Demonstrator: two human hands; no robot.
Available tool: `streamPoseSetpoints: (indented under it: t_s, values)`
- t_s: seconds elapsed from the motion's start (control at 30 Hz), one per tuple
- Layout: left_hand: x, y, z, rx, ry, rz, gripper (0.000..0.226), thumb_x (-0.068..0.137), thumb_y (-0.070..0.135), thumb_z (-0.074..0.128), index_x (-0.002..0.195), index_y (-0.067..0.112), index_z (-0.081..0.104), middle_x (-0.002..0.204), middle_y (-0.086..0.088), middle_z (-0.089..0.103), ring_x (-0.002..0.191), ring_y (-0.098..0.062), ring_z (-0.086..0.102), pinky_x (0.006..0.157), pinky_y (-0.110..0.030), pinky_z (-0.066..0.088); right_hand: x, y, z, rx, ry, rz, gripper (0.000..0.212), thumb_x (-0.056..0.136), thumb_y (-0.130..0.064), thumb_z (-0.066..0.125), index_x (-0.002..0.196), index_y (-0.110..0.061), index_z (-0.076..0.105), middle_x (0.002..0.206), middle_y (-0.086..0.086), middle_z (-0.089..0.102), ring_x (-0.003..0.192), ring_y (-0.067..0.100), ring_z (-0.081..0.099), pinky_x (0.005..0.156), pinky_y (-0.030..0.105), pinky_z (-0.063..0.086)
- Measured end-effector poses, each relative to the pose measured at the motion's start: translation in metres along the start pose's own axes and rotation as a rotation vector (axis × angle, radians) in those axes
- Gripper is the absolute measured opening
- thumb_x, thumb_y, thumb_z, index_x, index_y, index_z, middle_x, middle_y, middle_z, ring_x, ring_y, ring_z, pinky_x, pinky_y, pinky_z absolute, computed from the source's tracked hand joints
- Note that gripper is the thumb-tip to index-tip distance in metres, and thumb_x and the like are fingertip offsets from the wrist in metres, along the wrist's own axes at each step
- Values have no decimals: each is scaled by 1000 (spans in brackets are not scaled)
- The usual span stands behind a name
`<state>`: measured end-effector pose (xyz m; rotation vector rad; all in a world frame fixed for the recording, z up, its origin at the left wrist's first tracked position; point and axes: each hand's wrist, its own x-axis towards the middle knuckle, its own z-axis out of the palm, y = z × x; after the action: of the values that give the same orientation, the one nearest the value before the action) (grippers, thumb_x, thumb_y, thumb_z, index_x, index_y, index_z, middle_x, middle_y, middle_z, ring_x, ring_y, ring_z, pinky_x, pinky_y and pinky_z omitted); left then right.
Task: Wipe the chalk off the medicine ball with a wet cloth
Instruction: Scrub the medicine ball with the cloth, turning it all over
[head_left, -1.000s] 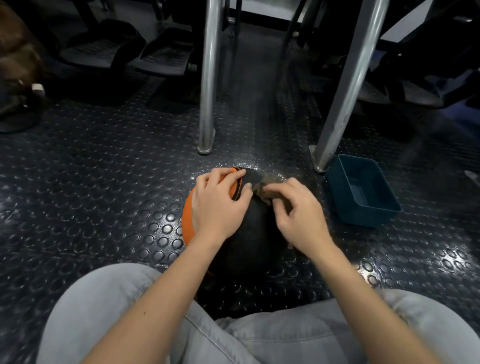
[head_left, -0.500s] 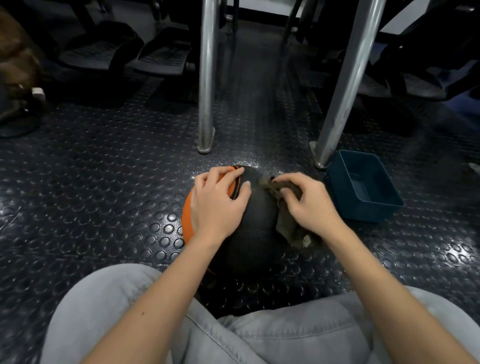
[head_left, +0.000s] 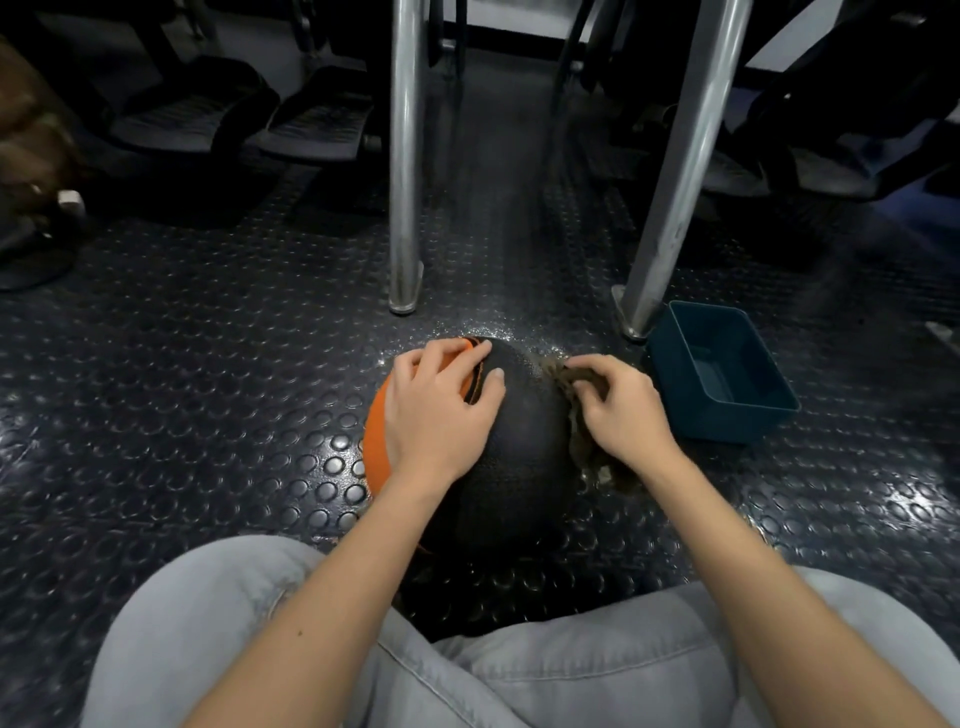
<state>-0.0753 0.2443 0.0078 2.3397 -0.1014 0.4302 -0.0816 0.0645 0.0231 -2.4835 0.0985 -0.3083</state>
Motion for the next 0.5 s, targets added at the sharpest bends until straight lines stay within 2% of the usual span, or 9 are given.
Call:
streamPoseSetpoints:
  t_s: [0.13, 0.2, 0.4, 0.5]
  values:
    - [2, -3, -1, -13, 7, -15, 32, 90, 45, 55, 120, 39, 63, 122, 21, 53, 114, -8, 35, 98, -24, 28, -37, -27, 4, -7, 47, -272, 24, 83, -5, 55, 98, -17, 70, 94, -3, 65, 90, 20, 60, 83, 32, 46]
    - [1, -6, -3, -31, 8, -20, 31, 89, 45, 56, 119, 39, 63, 121, 22, 54, 113, -6, 33, 98, -25, 30, -42, -29, 2, -19, 25, -337, 25, 80, -6, 55, 96, -18, 70, 89, -6, 63, 85, 20, 59, 78, 29, 45]
    - [3, 7, 3, 5, -20, -24, 33, 91, 47, 52, 123, 39, 61, 126, 21, 51, 117, -9, 32, 101, -25, 25, -6, -7, 1, -11, 86, -67, 28, 85, 0, 56, 99, -19, 71, 96, 0, 64, 97, 25, 60, 86, 44, 48]
    - [4, 9, 5, 27, -21, -20, 33, 91, 46, 53, 122, 38, 62, 126, 20, 52, 117, -11, 34, 101, -27, 26, -30, -30, 2, 72, 53, -238, 28, 80, 0, 56, 93, -19, 72, 88, 1, 66, 87, 23, 61, 83, 37, 49]
